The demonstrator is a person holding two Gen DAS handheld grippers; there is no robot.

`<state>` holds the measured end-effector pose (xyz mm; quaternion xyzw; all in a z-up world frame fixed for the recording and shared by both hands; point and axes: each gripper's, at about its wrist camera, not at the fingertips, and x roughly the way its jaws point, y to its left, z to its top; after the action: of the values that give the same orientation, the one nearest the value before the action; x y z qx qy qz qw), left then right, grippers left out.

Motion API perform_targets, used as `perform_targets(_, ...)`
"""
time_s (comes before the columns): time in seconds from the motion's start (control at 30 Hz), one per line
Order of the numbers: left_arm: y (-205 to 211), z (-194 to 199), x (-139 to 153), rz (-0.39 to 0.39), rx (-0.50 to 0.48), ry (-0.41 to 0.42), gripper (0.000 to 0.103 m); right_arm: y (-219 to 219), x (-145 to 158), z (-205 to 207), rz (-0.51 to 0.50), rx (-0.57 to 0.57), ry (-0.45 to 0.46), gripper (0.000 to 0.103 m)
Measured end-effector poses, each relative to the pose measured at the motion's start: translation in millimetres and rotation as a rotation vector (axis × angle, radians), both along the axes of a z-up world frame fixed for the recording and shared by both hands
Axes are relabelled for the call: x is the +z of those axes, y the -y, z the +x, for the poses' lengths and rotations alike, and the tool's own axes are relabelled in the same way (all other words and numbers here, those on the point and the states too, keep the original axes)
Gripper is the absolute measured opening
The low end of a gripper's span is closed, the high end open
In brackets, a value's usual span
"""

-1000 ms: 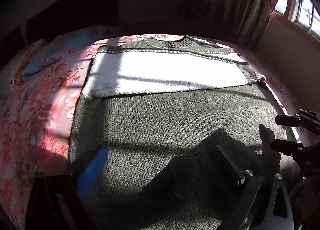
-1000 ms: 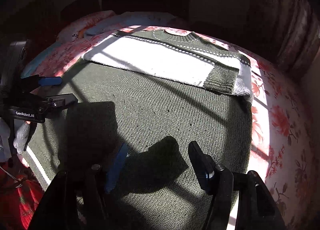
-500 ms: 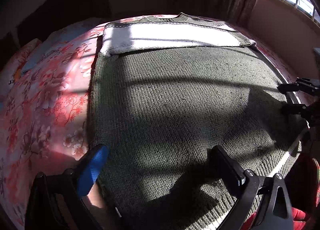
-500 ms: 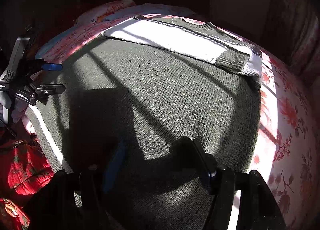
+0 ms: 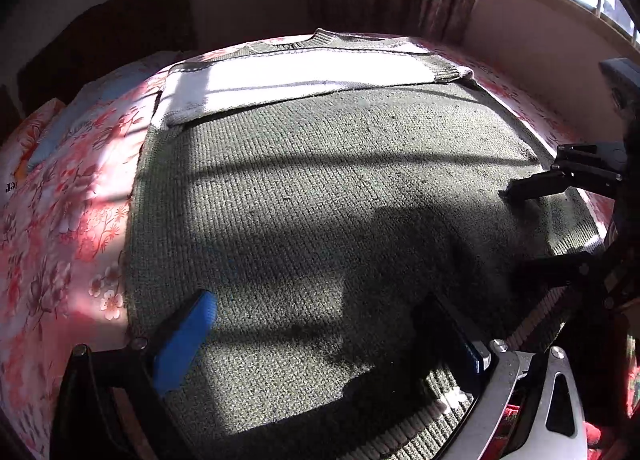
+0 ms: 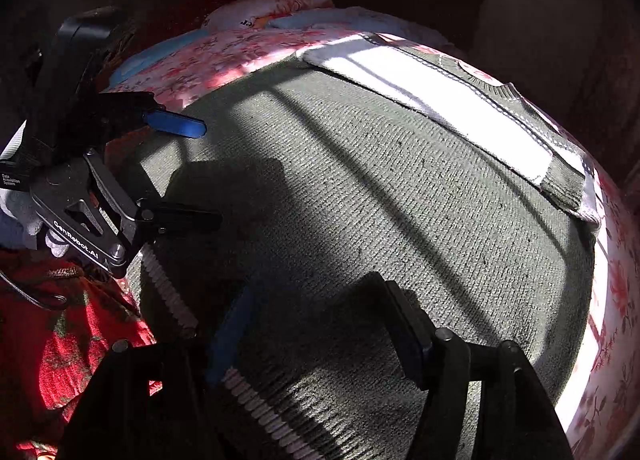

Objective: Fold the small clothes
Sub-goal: 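Move both grippers to the sweater hem and grasp its striped edge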

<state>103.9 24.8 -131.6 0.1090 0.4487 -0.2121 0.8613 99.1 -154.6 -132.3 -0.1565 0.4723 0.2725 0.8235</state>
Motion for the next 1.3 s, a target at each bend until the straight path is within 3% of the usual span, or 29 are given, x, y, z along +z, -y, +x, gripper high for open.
perform_targets(0.2,-31,-22,3,-0.024,0.014,0.006,0.103,36,3,-20,0.037,-0.055,0.0,0.068)
perform_targets(0.3,-20,-26,9,-0.04,0.006,0.025,0.103,14,9,-21,-0.018,-0.063,0.013,0.067)
perform_targets(0.43,0,-24,13,-0.032,-0.008,0.055,0.103,-27,20,-18,0.056,-0.014,0.071,0.067)
perform_targets(0.53,-2,-18,0,-0.005,0.013,0.016,0.103,-47,-1,-13,-0.023,-0.005,0.043,0.066)
perform_targets(0.6,-13,-21,-1,-0.036,0.017,0.015,0.103,-36,-2,-12,0.043,-0.015,0.026,0.067)
perform_targets(0.87,-36,-40,1,-0.008,0.005,0.03,0.103,22,2,-40,0.023,-0.058,-0.028,0.067)
perform_targets(1.0,-35,-37,12,-0.083,0.027,0.032,0.103,33,12,-43,0.06,-0.116,-0.019,0.066)
perform_targets(1.1,-27,-25,12,-0.015,0.091,0.062,0.103,30,9,-30,0.026,-0.187,0.009,0.066)
perform_targets(1.17,-26,-18,1,0.024,0.102,0.028,0.103,32,2,-27,0.013,-0.185,0.011,0.067)
perform_targets(1.3,-43,-23,-3,-0.006,0.107,0.007,0.103,49,1,-41,0.026,-0.148,-0.007,0.067)
